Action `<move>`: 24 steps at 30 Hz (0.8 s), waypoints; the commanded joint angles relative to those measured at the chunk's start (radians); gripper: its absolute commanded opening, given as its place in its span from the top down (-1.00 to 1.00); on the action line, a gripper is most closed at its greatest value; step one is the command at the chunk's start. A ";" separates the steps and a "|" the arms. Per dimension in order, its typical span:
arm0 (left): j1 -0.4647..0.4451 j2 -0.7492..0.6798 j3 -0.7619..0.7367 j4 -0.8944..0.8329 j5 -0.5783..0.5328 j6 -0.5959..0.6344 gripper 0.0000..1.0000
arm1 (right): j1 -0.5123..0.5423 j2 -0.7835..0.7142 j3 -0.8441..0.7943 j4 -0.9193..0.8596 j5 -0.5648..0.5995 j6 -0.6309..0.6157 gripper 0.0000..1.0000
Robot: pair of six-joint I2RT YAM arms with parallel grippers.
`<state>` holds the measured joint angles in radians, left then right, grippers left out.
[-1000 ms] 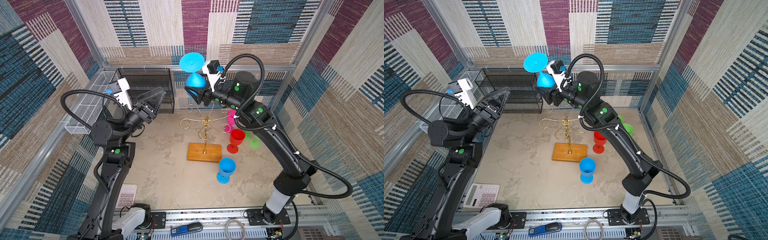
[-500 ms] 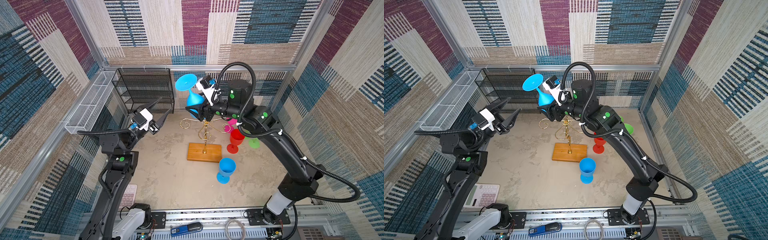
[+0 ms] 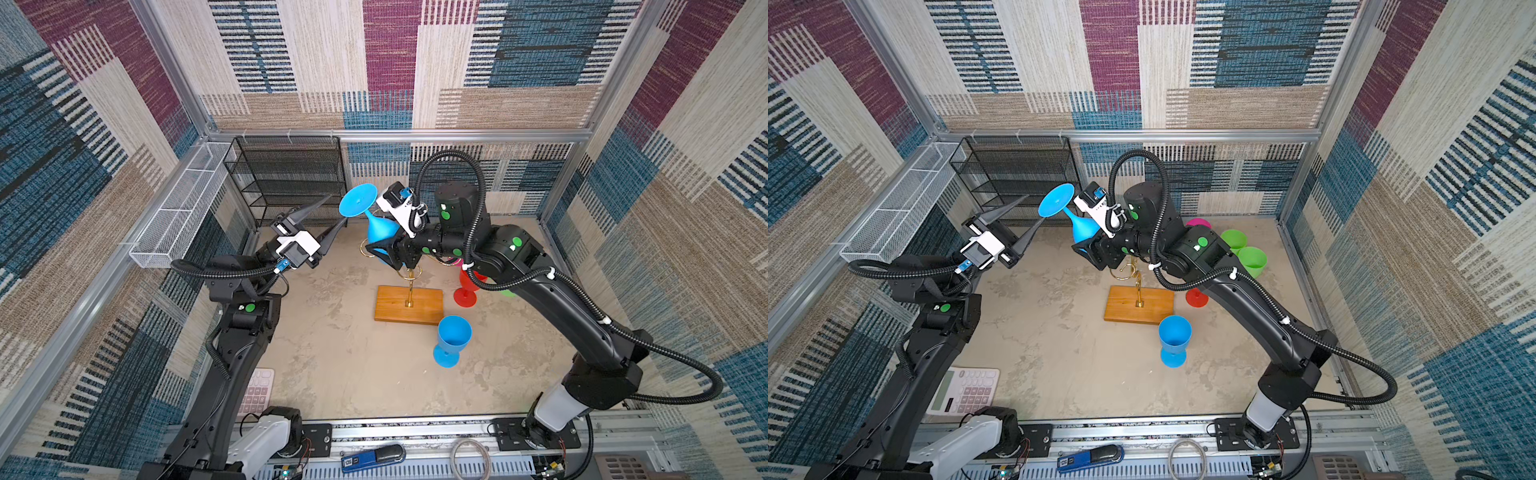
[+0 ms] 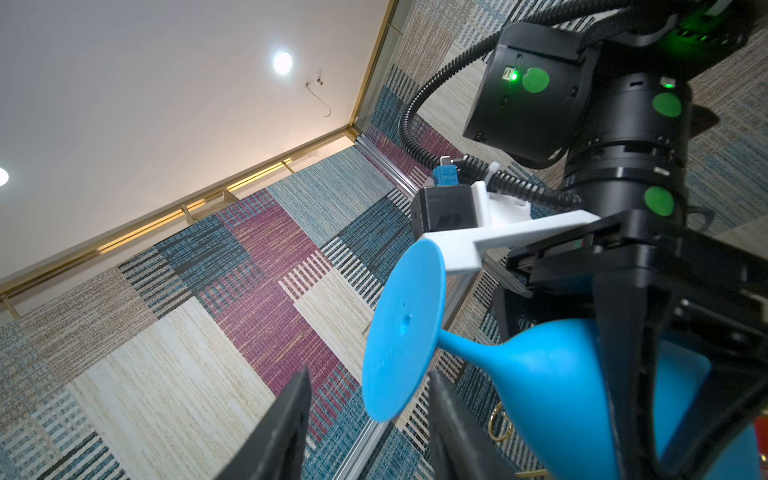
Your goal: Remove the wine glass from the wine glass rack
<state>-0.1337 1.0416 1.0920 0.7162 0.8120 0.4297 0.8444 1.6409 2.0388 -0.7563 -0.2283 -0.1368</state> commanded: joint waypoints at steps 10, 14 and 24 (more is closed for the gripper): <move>0.000 0.008 -0.009 0.039 0.027 0.046 0.19 | 0.028 0.039 0.024 -0.003 -0.018 0.015 -0.20; 0.000 0.006 -0.012 0.029 0.026 0.059 0.39 | 0.033 0.045 0.024 0.003 -0.019 0.019 -0.20; 0.000 -0.013 -0.023 0.047 -0.033 0.046 1.00 | 0.037 0.043 0.018 0.023 -0.053 0.025 -0.34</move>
<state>-0.1329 1.0374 1.0660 0.7132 0.8394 0.5091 0.8768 1.6833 2.0571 -0.7555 -0.2588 -0.1085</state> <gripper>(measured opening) 0.056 0.750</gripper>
